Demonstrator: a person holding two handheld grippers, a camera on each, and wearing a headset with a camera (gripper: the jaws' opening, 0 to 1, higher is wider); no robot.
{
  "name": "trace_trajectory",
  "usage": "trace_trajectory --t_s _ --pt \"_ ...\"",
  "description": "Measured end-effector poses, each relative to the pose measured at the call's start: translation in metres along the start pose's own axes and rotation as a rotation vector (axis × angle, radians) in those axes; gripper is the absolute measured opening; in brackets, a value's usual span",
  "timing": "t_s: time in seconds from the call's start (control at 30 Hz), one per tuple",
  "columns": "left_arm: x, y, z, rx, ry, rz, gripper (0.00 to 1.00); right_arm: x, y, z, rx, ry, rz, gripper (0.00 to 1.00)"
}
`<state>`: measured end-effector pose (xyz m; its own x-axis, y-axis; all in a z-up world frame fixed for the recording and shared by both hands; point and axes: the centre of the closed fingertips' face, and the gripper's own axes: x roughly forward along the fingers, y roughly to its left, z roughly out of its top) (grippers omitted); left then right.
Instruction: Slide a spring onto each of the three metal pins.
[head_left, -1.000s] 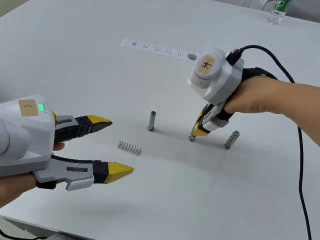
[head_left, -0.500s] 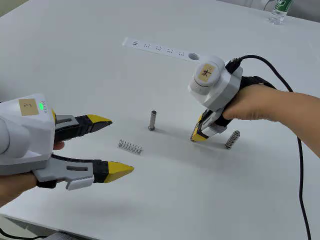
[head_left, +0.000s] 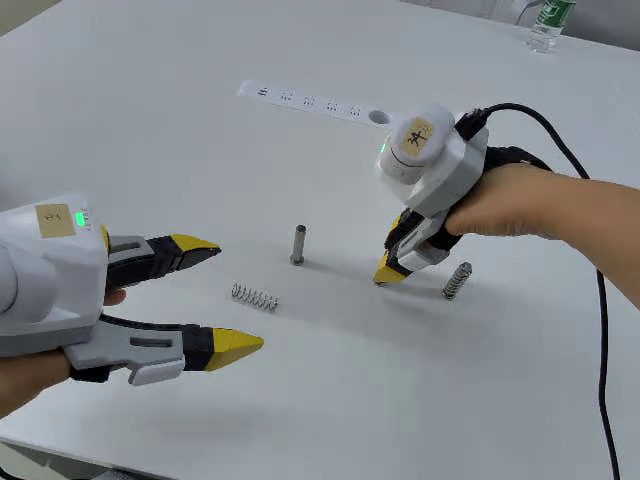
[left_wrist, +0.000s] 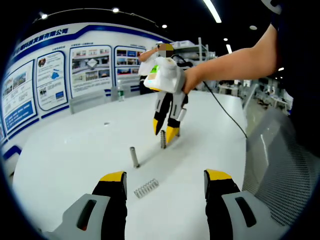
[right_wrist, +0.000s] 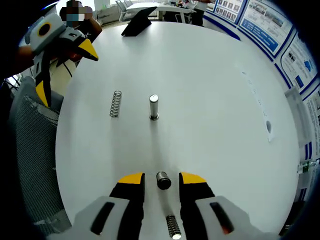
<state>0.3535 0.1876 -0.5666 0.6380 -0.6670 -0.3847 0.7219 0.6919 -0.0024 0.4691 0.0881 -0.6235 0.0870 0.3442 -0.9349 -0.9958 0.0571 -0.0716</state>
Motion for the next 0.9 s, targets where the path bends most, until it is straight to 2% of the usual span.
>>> trace_trajectory --t_s 0.13,0.23,0.4,0.9 --pt "0.0 0.0 0.0 0.003 0.001 0.0 0.64 -0.006 0.003 0.011 -0.04 -0.018 -0.014 0.28" --pt "0.0 0.0 0.001 0.006 0.002 0.0 0.64 -0.01 0.01 0.023 -0.059 -0.039 -0.006 0.27" --pt "-0.002 0.0 0.002 0.01 0.003 0.002 0.64 -0.009 0.022 0.033 -0.065 -0.052 0.023 0.25" --pt "-0.006 0.001 -0.003 0.011 0.013 0.005 0.64 0.016 0.064 0.062 -0.078 -0.097 0.092 0.21"
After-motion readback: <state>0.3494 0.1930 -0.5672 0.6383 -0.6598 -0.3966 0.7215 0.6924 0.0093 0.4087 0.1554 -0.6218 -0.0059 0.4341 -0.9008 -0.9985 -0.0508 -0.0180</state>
